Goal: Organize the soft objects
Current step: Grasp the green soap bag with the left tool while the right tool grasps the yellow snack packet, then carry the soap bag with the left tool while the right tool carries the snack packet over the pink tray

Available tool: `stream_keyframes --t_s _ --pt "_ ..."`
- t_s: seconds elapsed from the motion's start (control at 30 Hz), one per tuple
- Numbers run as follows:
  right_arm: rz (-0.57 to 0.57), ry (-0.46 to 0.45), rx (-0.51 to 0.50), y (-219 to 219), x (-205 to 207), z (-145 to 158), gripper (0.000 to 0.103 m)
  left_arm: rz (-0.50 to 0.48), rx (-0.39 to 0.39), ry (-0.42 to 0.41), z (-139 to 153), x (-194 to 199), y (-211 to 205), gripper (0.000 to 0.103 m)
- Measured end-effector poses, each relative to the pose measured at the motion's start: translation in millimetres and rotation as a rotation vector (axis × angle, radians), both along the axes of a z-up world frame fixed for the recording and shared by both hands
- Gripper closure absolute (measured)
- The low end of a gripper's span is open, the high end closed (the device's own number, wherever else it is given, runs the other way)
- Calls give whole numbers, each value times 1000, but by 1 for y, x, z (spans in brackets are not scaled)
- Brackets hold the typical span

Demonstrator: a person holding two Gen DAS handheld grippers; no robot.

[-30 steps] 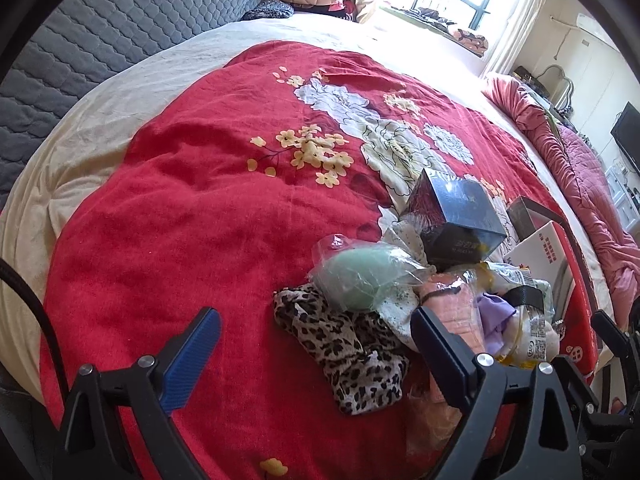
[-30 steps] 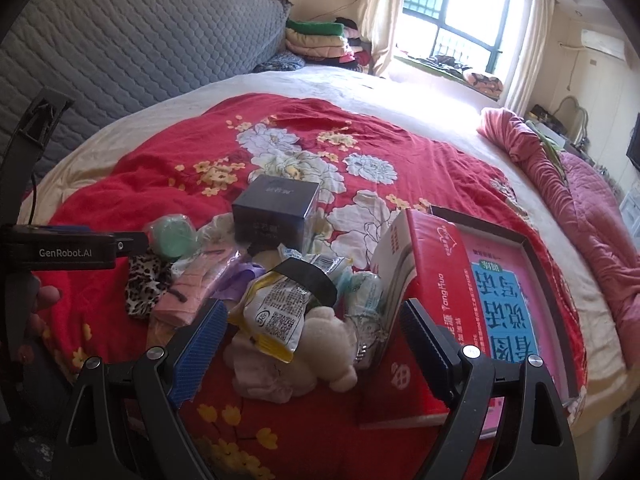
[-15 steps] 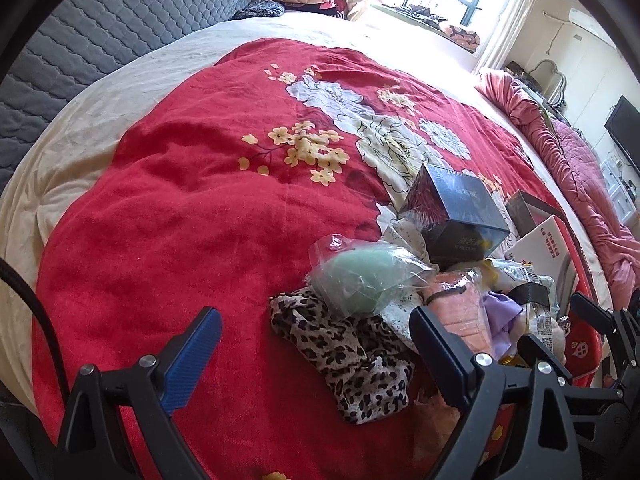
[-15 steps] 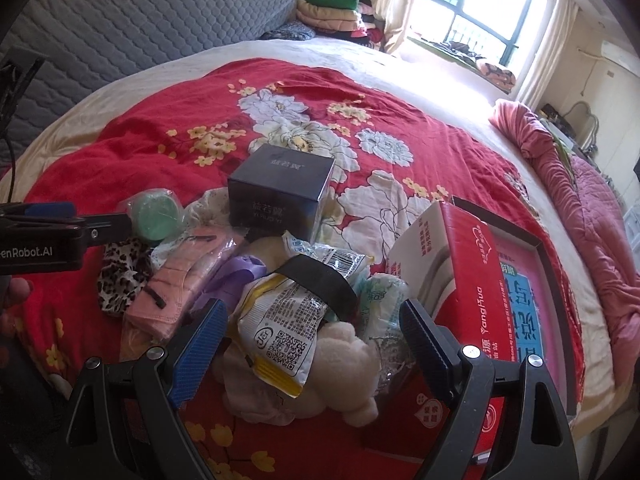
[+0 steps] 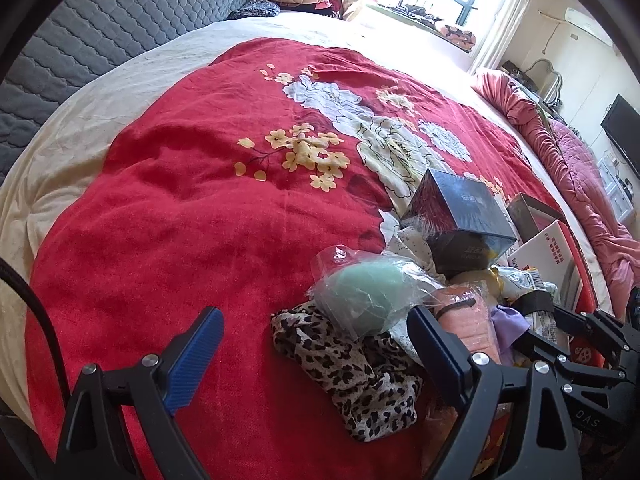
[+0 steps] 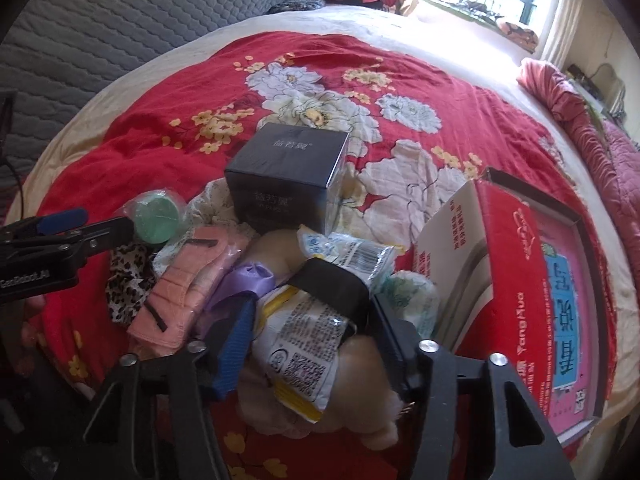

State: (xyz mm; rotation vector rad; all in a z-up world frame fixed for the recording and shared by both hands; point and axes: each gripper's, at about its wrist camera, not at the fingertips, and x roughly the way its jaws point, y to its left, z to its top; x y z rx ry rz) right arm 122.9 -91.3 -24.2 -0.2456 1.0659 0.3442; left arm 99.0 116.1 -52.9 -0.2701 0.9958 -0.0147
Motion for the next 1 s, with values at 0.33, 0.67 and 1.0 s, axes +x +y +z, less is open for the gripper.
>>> stream_keyframes --t_s 0.33,0.67,1.0 --pt "-2 12 113 -11 7 -1 50 -41 -44 5 -7 22 -3 21" --pt "-6 7 195 -20 3 10 51 -103 -153 15 -19 48 -3 54" --pt "-31 -71 259 -34 1 34 51 -84 -123 -92 18 29 3 56"
